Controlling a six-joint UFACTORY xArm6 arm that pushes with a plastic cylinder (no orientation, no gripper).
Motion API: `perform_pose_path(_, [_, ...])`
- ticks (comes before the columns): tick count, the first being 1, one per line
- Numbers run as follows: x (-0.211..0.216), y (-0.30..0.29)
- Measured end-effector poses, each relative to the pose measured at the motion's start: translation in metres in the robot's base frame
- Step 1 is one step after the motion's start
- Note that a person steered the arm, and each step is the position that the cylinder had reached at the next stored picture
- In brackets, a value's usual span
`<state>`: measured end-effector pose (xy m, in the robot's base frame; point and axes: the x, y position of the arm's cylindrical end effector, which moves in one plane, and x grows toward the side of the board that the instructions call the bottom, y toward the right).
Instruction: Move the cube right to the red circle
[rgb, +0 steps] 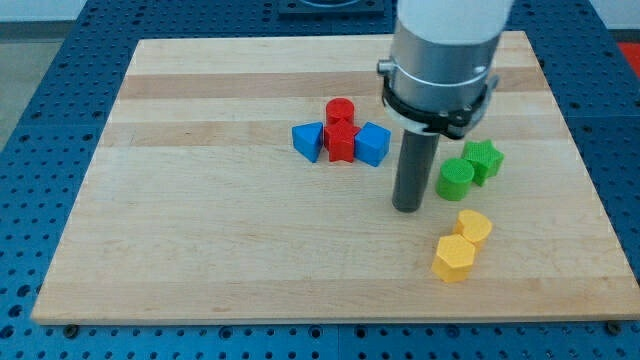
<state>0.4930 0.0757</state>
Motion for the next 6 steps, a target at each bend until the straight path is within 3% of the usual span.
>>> perform_pose_path(6, [-0.076,-0.037])
